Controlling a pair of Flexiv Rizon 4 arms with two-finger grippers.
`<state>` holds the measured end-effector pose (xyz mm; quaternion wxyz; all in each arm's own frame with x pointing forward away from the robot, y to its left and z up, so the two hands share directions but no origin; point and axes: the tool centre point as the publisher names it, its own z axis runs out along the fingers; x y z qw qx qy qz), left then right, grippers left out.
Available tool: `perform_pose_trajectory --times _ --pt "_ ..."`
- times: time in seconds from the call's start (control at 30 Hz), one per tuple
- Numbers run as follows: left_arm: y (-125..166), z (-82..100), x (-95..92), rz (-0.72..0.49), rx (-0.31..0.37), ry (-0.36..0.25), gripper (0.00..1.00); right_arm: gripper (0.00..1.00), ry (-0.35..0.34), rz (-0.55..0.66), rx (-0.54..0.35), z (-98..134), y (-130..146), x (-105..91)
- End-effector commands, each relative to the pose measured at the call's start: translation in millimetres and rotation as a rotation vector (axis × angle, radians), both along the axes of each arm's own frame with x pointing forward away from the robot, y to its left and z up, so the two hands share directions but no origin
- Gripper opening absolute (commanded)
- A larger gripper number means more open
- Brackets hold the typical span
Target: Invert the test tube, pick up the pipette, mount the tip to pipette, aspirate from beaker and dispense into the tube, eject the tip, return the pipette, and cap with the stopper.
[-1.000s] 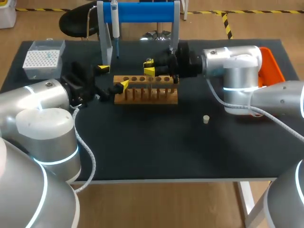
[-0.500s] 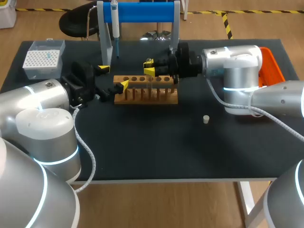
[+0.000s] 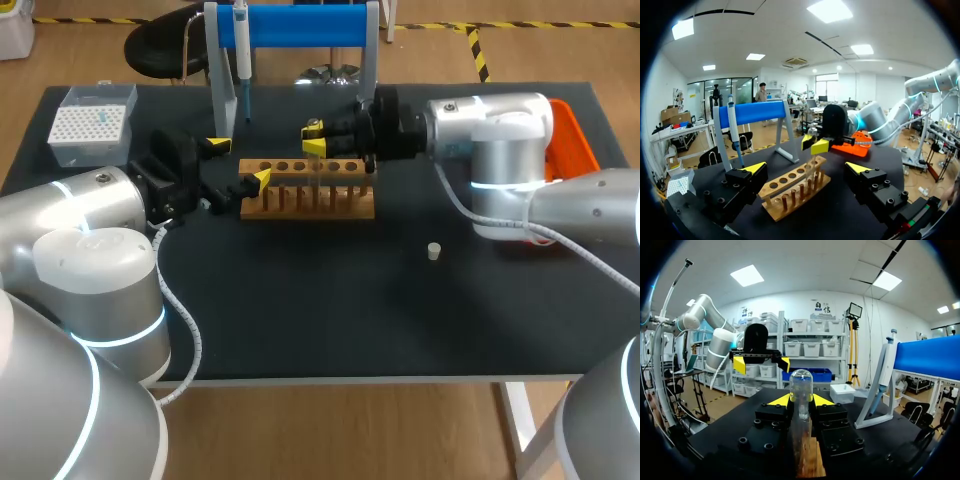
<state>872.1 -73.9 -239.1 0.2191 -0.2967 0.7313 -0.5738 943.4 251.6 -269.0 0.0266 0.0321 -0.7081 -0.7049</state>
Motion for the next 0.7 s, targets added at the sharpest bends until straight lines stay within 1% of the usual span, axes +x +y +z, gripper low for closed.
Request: perform_pose_trajectory --times 0.03,0.7 --pt "0.1 -1.6 0.6 -0.001 -0.004 -0.003 1.00 0.00 0.000 -0.003 -0.003 4.9 -2.4 -2.5" --pt "0.1 -1.6 0.6 -0.001 -0.004 -0.003 1.00 0.00 -0.017 -0.018 -0.006 20.6 -7.0 -3.2"
